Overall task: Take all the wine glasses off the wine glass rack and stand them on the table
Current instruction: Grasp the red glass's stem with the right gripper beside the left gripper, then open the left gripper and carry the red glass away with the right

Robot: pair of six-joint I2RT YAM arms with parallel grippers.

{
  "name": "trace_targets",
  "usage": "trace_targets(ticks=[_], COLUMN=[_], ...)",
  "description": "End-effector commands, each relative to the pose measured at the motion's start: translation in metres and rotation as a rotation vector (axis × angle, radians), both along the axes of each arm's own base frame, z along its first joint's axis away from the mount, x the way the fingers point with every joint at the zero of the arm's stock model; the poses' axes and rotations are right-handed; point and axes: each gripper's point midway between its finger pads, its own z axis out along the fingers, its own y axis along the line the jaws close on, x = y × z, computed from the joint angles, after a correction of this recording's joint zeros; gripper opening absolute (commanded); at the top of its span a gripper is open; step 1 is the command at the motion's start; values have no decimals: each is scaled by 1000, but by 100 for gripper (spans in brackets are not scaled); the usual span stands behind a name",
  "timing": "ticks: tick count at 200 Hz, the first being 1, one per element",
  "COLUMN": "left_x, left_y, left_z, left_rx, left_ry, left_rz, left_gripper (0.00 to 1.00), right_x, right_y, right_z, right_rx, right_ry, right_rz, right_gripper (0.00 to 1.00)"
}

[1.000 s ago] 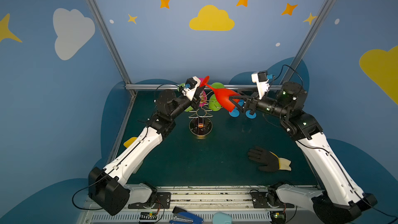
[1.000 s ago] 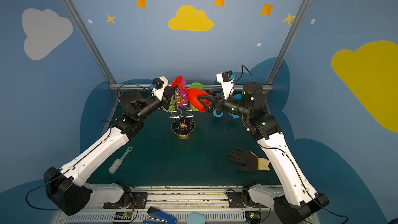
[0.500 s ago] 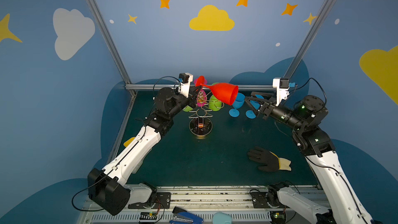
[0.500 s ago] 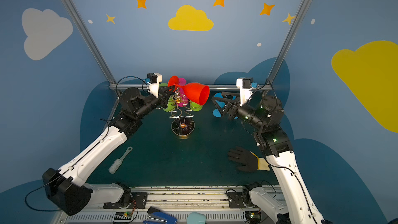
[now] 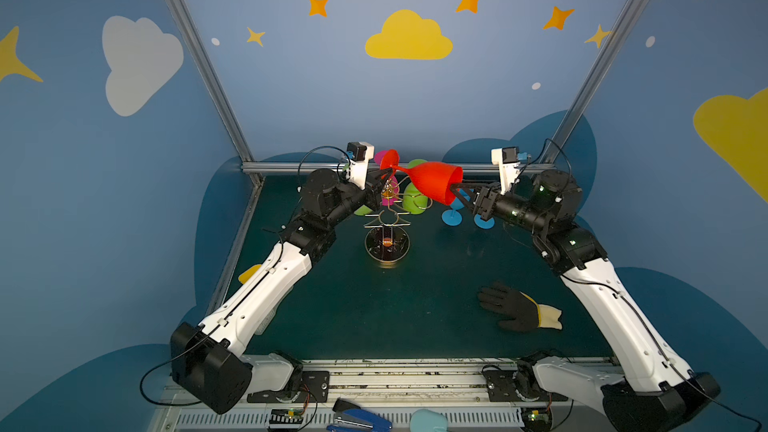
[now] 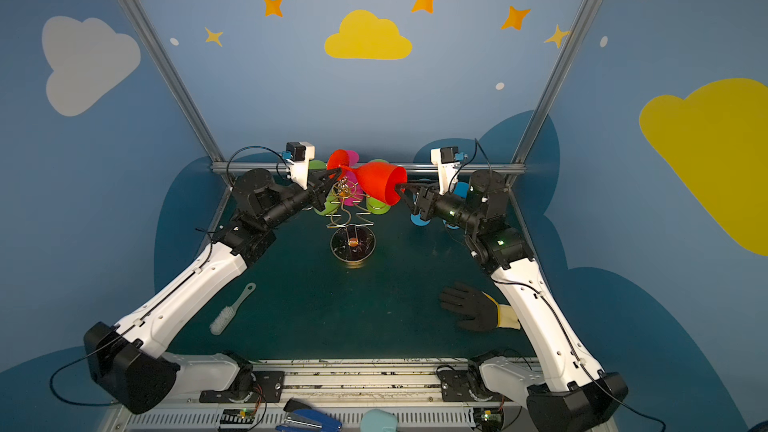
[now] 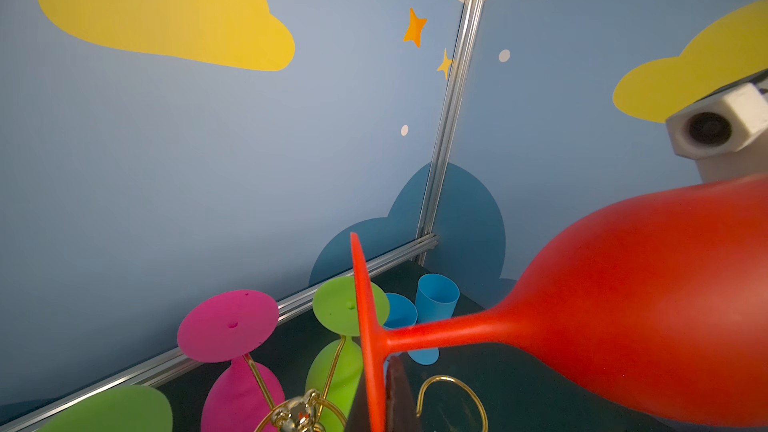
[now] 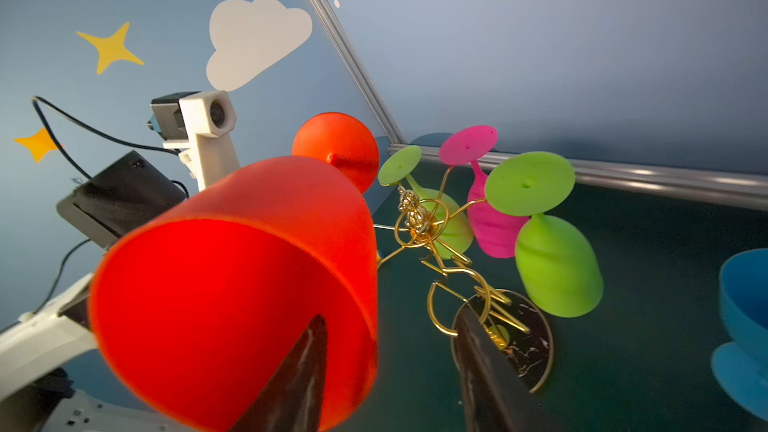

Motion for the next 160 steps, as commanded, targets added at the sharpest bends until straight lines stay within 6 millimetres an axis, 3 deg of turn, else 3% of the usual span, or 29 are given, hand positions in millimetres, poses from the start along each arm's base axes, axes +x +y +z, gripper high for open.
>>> trace_targets(ticks=[1, 68, 86, 98, 112, 119, 160], left_x=[-1, -4, -5, -5, -4, -4, 0], left_y=[1, 2, 3, 5, 8, 11, 42], left_z=[17, 15, 16, 16, 16, 17, 20], left_rx=[-21, -11, -10, -11, -13, -18, -76], left_ry=[-39, -63, -68, -70, -71, -73, -56], left_rz=[-2, -2, 1, 11, 30, 45, 170], left_gripper=[3, 4, 7, 16, 44, 53, 78], right_x=[-1, 5, 6, 6, 6, 6, -9], right_y=[5, 14, 13, 12, 8, 3, -46], right_z=[26, 28, 30, 32, 35, 37, 49], right_rx=[32, 46, 50, 55, 62, 65, 2], right_ry=[-68, -53, -54, -57, -64, -73, -143], right_rz=[4, 11, 5, -3, -22, -42, -204], right_gripper=[41, 0, 0, 0, 0, 0, 0])
